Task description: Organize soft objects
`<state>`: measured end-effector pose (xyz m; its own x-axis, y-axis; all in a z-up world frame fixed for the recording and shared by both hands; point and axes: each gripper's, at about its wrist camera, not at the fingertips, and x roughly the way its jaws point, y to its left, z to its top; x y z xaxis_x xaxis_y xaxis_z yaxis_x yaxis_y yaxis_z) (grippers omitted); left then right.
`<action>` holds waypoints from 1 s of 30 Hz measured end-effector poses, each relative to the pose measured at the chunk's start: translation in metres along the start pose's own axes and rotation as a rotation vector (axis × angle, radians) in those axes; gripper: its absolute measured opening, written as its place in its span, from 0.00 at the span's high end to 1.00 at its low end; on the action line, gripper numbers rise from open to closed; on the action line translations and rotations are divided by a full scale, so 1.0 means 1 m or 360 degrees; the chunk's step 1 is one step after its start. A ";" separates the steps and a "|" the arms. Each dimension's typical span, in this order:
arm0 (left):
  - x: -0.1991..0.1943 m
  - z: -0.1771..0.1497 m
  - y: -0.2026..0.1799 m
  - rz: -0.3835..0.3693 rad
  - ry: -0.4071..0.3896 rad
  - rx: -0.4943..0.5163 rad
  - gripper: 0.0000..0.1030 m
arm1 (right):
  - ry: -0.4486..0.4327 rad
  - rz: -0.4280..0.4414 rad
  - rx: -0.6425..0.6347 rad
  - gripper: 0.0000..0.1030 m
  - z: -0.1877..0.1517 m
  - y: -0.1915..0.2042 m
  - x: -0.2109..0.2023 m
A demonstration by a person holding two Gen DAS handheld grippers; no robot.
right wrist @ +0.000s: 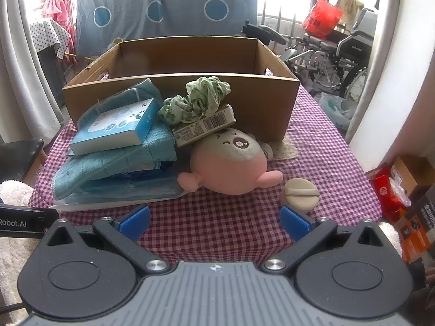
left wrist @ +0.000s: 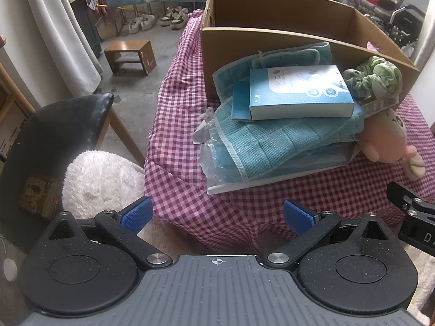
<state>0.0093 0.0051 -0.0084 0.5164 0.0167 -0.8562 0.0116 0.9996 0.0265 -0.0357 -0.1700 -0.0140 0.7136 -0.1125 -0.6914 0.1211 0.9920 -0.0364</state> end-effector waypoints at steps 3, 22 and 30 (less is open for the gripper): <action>0.004 0.004 0.002 -0.0005 0.0008 -0.0008 0.00 | -0.0011 0.0010 0.0003 0.00 0.003 0.000 0.002; 0.005 0.030 0.024 -0.0520 -0.0502 0.0081 0.04 | -0.0489 0.0622 0.0075 0.03 0.062 -0.013 -0.010; 0.026 0.036 0.011 -0.0618 -0.0435 0.0251 0.07 | -0.0185 0.0751 0.0062 0.44 0.081 0.014 0.035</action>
<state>0.0537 0.0157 -0.0113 0.6537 -0.3836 -0.6523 0.3657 0.9148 -0.1716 0.0467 -0.1650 0.0200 0.7691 0.3409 -0.5406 -0.2100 0.9337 0.2900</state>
